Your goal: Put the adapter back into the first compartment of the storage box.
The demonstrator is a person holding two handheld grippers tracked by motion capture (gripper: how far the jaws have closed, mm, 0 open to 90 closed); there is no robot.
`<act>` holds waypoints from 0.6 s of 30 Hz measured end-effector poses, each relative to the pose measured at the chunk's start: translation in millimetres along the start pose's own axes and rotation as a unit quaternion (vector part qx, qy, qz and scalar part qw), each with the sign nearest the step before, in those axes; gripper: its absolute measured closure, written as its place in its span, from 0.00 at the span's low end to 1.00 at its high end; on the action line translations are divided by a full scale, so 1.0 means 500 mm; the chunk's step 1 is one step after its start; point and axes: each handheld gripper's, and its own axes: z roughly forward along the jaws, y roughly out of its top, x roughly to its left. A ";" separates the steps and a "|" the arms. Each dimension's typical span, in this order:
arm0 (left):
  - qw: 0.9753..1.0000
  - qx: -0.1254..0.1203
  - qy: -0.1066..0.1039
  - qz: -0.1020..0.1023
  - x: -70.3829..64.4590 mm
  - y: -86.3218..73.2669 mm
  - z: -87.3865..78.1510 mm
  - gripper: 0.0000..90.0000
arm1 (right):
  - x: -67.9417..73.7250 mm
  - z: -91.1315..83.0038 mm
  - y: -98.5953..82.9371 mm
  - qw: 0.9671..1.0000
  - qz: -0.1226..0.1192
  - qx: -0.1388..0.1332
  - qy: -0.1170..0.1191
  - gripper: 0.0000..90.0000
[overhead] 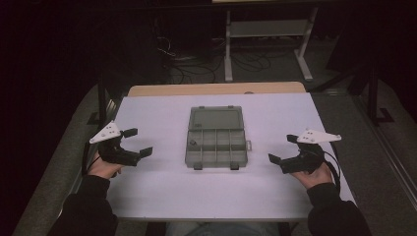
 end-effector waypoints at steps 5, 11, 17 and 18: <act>1.000 -0.012 0.010 -0.002 0.004 -0.008 -0.016 0.00 | 0.000 0.000 0.000 1.000 0.002 0.000 0.001 0.00; 1.000 -0.016 0.018 -0.006 0.003 -0.025 -0.028 0.00 | 0.000 0.000 0.000 1.000 0.002 0.000 0.000 0.00; 0.999 -0.027 0.028 -0.006 -0.003 -0.037 -0.042 0.00 | 0.000 -0.001 0.000 1.000 0.002 -0.001 0.001 0.00; 0.999 -0.029 0.030 -0.006 -0.004 -0.039 -0.045 0.00 | 0.000 0.000 0.000 1.000 0.003 0.000 0.001 0.00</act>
